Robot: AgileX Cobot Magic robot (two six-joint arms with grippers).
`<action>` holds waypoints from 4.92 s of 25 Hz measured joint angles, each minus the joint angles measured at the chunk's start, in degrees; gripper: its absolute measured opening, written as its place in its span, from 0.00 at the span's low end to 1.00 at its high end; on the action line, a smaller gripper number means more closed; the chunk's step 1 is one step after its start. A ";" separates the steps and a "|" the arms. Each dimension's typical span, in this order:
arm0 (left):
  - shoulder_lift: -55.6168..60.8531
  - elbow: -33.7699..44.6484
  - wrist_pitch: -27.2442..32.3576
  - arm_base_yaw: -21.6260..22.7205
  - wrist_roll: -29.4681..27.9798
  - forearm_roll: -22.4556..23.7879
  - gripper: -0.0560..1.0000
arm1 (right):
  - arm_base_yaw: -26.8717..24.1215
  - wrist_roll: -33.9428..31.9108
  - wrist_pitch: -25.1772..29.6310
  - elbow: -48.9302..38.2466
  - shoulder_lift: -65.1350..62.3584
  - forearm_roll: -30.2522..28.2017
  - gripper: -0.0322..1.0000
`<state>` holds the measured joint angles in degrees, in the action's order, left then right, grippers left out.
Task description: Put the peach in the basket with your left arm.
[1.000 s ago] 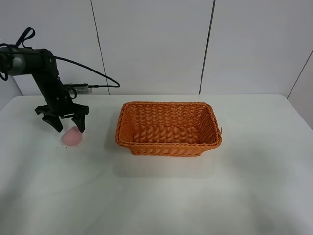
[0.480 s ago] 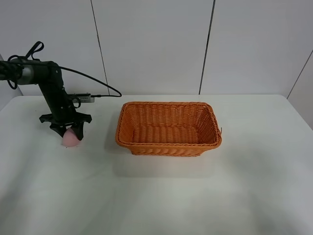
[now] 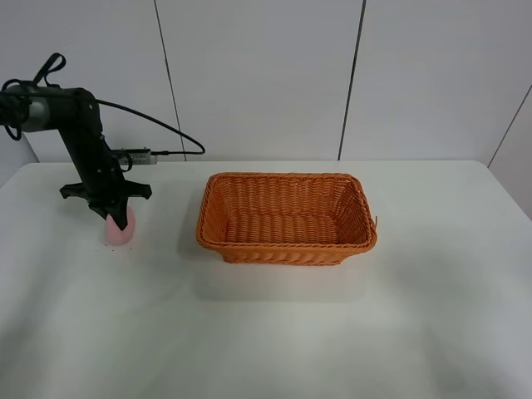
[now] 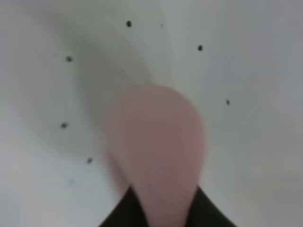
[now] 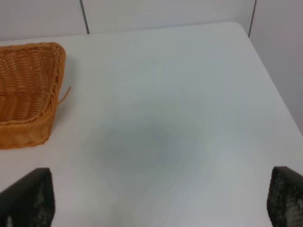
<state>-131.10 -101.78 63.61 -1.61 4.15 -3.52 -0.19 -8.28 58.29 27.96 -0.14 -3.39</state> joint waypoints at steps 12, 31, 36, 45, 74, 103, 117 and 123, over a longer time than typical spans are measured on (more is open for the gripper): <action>8.55 -11.26 3.37 -1.80 -1.62 -0.09 0.20 | 0.00 0.00 0.00 0.00 0.00 0.00 0.70; -0.29 -23.38 3.43 -29.99 -4.47 -0.79 0.20 | 0.00 0.00 0.00 0.00 0.00 0.00 0.70; -7.10 -27.77 3.08 -32.18 -4.70 -0.74 0.20 | 0.00 0.00 0.00 0.00 0.00 0.00 0.70; -9.92 -27.72 1.46 -32.31 -4.15 -3.13 0.38 | 0.00 0.00 0.00 0.00 0.00 0.00 0.70; -1.67 -29.11 3.48 -23.02 -2.52 -0.94 0.82 | 0.00 0.00 0.00 0.00 0.00 0.00 0.70; 11.56 -8.53 3.38 1.08 -0.70 -1.65 0.80 | 0.00 0.00 0.00 0.00 0.00 0.00 0.70; 49.92 35.93 3.28 1.08 -0.18 -0.70 0.80 | 0.00 0.00 0.00 0.00 0.00 0.00 0.70; 68.78 53.24 3.28 1.08 -0.14 0.68 0.80 | 0.00 0.00 0.00 0.00 0.00 0.00 0.70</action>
<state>-62.33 -48.54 66.90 -0.53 4.01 -2.84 -0.19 -8.28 58.29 27.96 -0.14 -3.39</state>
